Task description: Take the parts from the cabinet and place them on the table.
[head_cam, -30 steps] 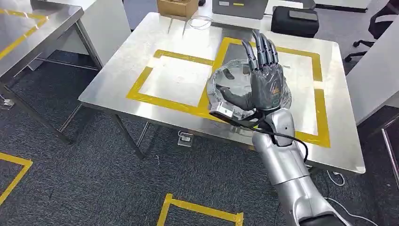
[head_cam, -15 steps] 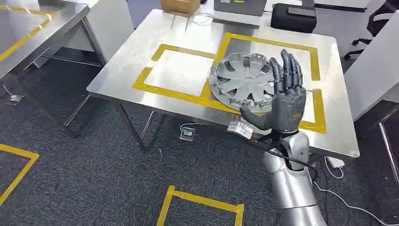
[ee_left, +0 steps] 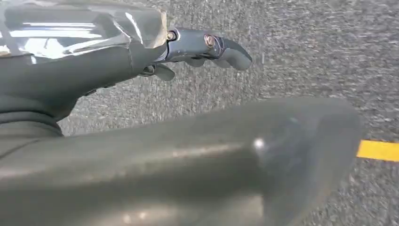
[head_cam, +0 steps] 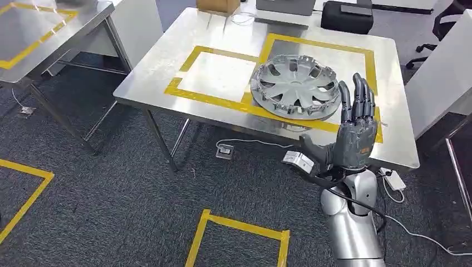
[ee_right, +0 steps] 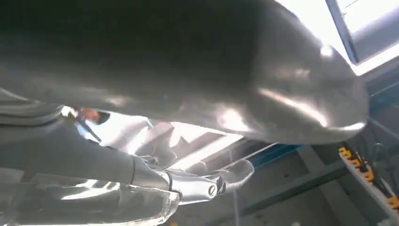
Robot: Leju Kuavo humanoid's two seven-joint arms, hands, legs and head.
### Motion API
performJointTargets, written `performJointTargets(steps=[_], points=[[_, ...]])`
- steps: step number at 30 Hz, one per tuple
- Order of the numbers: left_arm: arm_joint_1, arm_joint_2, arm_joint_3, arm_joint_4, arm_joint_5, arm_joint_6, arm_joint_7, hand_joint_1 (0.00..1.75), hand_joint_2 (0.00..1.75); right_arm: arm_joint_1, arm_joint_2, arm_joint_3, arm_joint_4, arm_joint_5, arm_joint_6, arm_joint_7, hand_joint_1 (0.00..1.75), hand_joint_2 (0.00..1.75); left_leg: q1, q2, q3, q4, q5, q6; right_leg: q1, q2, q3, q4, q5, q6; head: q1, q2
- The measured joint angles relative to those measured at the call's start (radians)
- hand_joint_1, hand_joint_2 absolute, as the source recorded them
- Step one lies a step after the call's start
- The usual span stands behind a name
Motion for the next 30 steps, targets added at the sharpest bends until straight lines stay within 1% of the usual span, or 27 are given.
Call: performJointTargets(steps=[1, 2, 3, 4, 5, 6, 7, 8, 9, 10, 11, 12, 13, 15, 16, 17, 18, 19, 20, 21, 22, 23, 24, 25, 26, 27, 30], points=[[-0.003, 0.0, -0.005, -0.001, -0.003, 0.0, 0.002, 0.0, 0.0, 0.011, -0.005, -0.011, 0.0, -0.014, 0.0, -0.001, 0.0, 0.0, 0.009, 0.009, -0.003, -0.01, 0.015, 0.012, -0.005, 0.001, -0.009, 0.013, -0.016, -0.003, 0.0, 0.0], [-0.006, 0.0, -0.007, -0.004, -0.007, 0.0, 0.007, 0.0, 0.0, 0.021, -0.008, -0.018, 0.0, -0.029, 0.0, -0.002, 0.0, 0.0, 0.007, 0.007, -0.014, -0.012, 0.025, 0.021, -0.002, 0.001, -0.027, 0.043, -0.054, -0.013, 0.002, 0.0], [-0.009, 0.002, -0.01, -0.008, -0.008, 0.0, 0.01, 0.0, 0.0, 0.031, -0.011, -0.025, 0.0, -0.053, 0.0, 0.0, 0.0, 0.0, 0.005, 0.009, -0.032, -0.012, 0.038, 0.028, -0.002, 0.001, -0.055, 0.114, -0.113, -0.025, 0.003, 0.0], [-0.011, 0.003, -0.013, -0.01, -0.01, 0.0, 0.014, 0.0, 0.0, 0.042, -0.016, -0.029, 0.001, -0.076, 0.0, 0.005, 0.0, 0.0, 0.003, 0.009, -0.049, -0.012, 0.05, 0.031, -0.002, 0.002, -0.085, 0.191, -0.162, -0.032, 0.003, 0.0], [-0.012, 0.003, -0.017, -0.014, -0.01, 0.0, 0.017, 0.0, 0.0, 0.057, -0.023, -0.031, 0.003, -0.112, 0.0, 0.018, 0.0, 0.0, 0.0, 0.01, -0.066, -0.01, 0.063, 0.032, -0.002, 0.002, -0.104, 0.271, -0.198, -0.031, 0.003, 0.0], [-0.012, 0.003, -0.021, -0.016, -0.01, 0.0, 0.019, 0.0, 0.0, 0.075, -0.029, -0.031, 0.006, -0.145, 0.0, 0.03, 0.0, 0.0, -0.002, 0.009, -0.083, -0.01, 0.075, 0.032, -0.003, 0.002, -0.109, 0.326, -0.204, -0.023, 0.003, 0.0], [-0.012, 0.004, -0.022, -0.017, -0.01, 0.0, 0.019, 0.0, 0.0, 0.09, -0.033, -0.031, 0.008, -0.166, 0.0, 0.04, 0.0, 0.0, -0.003, 0.009, -0.098, -0.009, 0.086, 0.031, -0.002, 0.002, -0.095, 0.333, -0.186, -0.012, 0.003, 0.0], [-0.012, 0.004, -0.024, -0.017, -0.009, 0.002, 0.02, 0.0, 0.0, 0.103, -0.038, -0.03, 0.011, -0.2, 0.0, 0.061, 0.0, 0.0, -0.004, 0.009, -0.114, -0.009, 0.098, 0.029, -0.002, 0.002, -0.058, 0.296, -0.152, 0.001, 0.003, 0.0], [-0.012, 0.005, -0.028, -0.018, -0.008, 0.003, 0.02, 0.0, 0.0, 0.111, -0.043, -0.025, 0.013, -0.232, 0.0, 0.084, 0.0, 0.0, -0.005, 0.009, -0.127, -0.008, 0.109, 0.026, -0.002, 0.002, -0.007, 0.229, -0.123, 0.007, 0.003, 0.0], [-0.012, 0.005, -0.029, -0.02, -0.007, 0.005, 0.02, 0.0, 0.0, 0.119, -0.048, -0.017, 0.017, -0.258, 0.0, 0.108, 0.0, 0.0, -0.006, 0.009, -0.138, -0.008, 0.121, 0.023, 0.0, 0.001, 0.061, 0.133, -0.113, 0.002, 0.003, 0.0], [-0.012, 0.004, -0.029, -0.022, -0.006, 0.008, 0.02, 0.0, 0.0, 0.125, -0.055, -0.012, 0.021, -0.268, 0.0, 0.124, 0.0, 0.0, -0.009, 0.01, -0.145, -0.006, 0.128, 0.018, 0.004, 0.001, 0.129, 0.038, -0.134, -0.011, 0.003, 0.0], [-0.012, 0.004, -0.03, -0.023, -0.005, 0.011, 0.019, 0.0, 0.0, 0.132, -0.058, -0.008, 0.027, -0.273, 0.0, 0.135, 0.0, 0.0, -0.011, 0.011, -0.151, -0.003, 0.139, 0.012, 0.008, 0.001, 0.168, -0.037, -0.156, -0.022, 0.002, 0.0], [-0.011, 0.005, -0.031, -0.023, -0.003, 0.016, 0.019, 0.0, 0.0, 0.146, -0.061, -0.003, 0.042, -0.285, 0.0, 0.147, 0.0, 0.0, -0.009, 0.012, -0.148, -0.013, 0.152, 0.005, 0.013, 0.001, 0.151, -0.02, -0.144, -0.022, 0.0, 0.0], [-0.008, 0.005, -0.033, -0.023, 0.002, 0.026, 0.019, 0.0, 0.0, 0.166, -0.068, 0.006, 0.084, -0.307, 0.0, 0.165, 0.0, 0.0, -0.003, 0.011, -0.151, -0.017, 0.17, -0.008, 0.018, 0.003, 0.142, -0.021, -0.136, -0.036, 0.003, 0.0], [-0.005, 0.01, -0.033, -0.021, 0.005, 0.031, 0.018, 0.0, 0.0, 0.174, -0.068, 0.012, 0.107, -0.321, 0.001, 0.17, 0.0, 0.0, 0.002, 0.008, -0.159, -0.014, 0.166, -0.014, -0.001, 0.0, 0.133, -0.027, -0.12, -0.047, 0.007, 0.0], [-0.002, 0.009, -0.033, -0.021, 0.008, 0.034, 0.016, 0.0, 0.0, 0.177, -0.07, 0.017, 0.133, -0.339, 0.002, 0.174, 0.0, 0.0, 0.001, 0.006, -0.17, 0.008, 0.118, -0.021, 0.003, -0.002, 0.121, -0.026, -0.111, -0.054, 0.005, 0.0], [0.001, 0.009, -0.033, -0.021, 0.012, 0.038, 0.015, 0.0, 0.0, 0.179, -0.07, 0.023, 0.166, -0.37, 0.003, 0.177, 0.0, 0.0, 0.007, 0.006, -0.183, 0.06, 0.05, -0.026, 0.002, -0.002, 0.113, -0.026, -0.099, -0.065, 0.001, 0.0], [0.002, 0.012, -0.033, -0.02, 0.012, 0.041, 0.015, 0.0, 0.0, 0.183, -0.07, 0.028, 0.197, -0.395, 0.005, 0.18, 0.0, 0.0, 0.009, 0.006, -0.199, 0.138, -0.016, -0.033, 0.003, -0.003, 0.1, -0.025, -0.088, -0.065, 0.001, 0.0], [0.002, 0.013, -0.033, -0.02, 0.013, 0.042, 0.015, 0.0, 0.0, 0.188, -0.072, 0.032, 0.231, -0.424, 0.009, 0.183, 0.0, 0.0, 0.01, 0.006, -0.214, 0.219, -0.061, -0.039, 0.004, -0.004, 0.089, -0.024, -0.077, -0.065, 0.0, 0.0], [0.002, 0.015, -0.033, -0.02, 0.015, 0.042, 0.015, 0.0, 0.0, 0.19, -0.071, 0.035, 0.267, -0.456, 0.02, 0.189, 0.0, 0.0, 0.012, 0.006, -0.221, 0.285, -0.074, -0.044, 0.005, -0.005, 0.077, -0.021, -0.066, -0.063, 0.001, 0.0], [0.002, 0.018, -0.033, -0.019, 0.019, 0.043, 0.016, 0.0, 0.0, 0.19, -0.071, 0.038, 0.308, -0.496, 0.038, 0.196, 0.0, 0.0, 0.014, 0.006, -0.212, 0.312, -0.052, -0.046, 0.005, -0.006, 0.061, -0.017, -0.055, -0.061, 0.0, 0.0], [0.002, 0.019, -0.033, -0.019, 0.022, 0.043, 0.016, 0.0, 0.0, 0.19, -0.071, 0.038, 0.344, -0.529, 0.056, 0.2, 0.0, 0.0, 0.015, 0.006, -0.186, 0.298, -0.019, -0.045, 0.004, -0.005, 0.047, -0.013, -0.049, -0.056, 0.0, 0.0], [0.002, 0.022, -0.033, -0.019, 0.023, 0.043, 0.016, 0.0, 0.0, 0.188, -0.07, 0.038, 0.388, -0.566, 0.076, 0.199, 0.0, 0.0, 0.016, 0.006, -0.132, 0.235, 0.016, -0.043, 0.004, -0.005, 0.032, -0.006, -0.042, -0.053, 0.0, 0.0], [0.002, 0.024, -0.033, -0.019, 0.025, 0.043, 0.016, 0.0, 0.0, 0.185, -0.07, 0.038, 0.43, -0.592, 0.087, 0.192, 0.0, 0.0, 0.017, 0.006, -0.067, 0.148, 0.029, -0.038, 0.004, -0.005, 0.02, 0.0, -0.038, -0.049, 0.001, 0.0], [-0.001, 0.028, -0.033, -0.019, 0.025, 0.043, 0.016, 0.0, 0.0, 0.184, -0.067, 0.039, 0.463, -0.607, 0.09, 0.182, 0.0, 0.0, 0.016, 0.004, -0.008, 0.05, -0.006, -0.031, 0.004, -0.005, 0.013, 0.005, -0.031, -0.045, 0.0, 0.0], [-0.001, 0.03, -0.033, -0.019, 0.025, 0.044, 0.015, 0.0, 0.0, 0.182, -0.065, 0.039, 0.488, -0.616, 0.091, 0.177, 0.0, 0.0, 0.009, 0.002, 0.029, -0.008, -0.031, -0.025, 0.01, -0.005, 0.006, 0.007, -0.025, -0.037, 0.002, 0.0], [0.003, 0.034, -0.033, -0.016, 0.026, 0.044, 0.015, 0.0, 0.0, 0.171, -0.06, 0.041, 0.55, -0.625, 0.095, 0.171, 0.0, 0.0, -0.001, 0.001, 0.013, -0.004, -0.01, -0.005, 0.004, -0.006, 0.001, -0.003, 0.001, -0.012, -0.001, 0.0]])
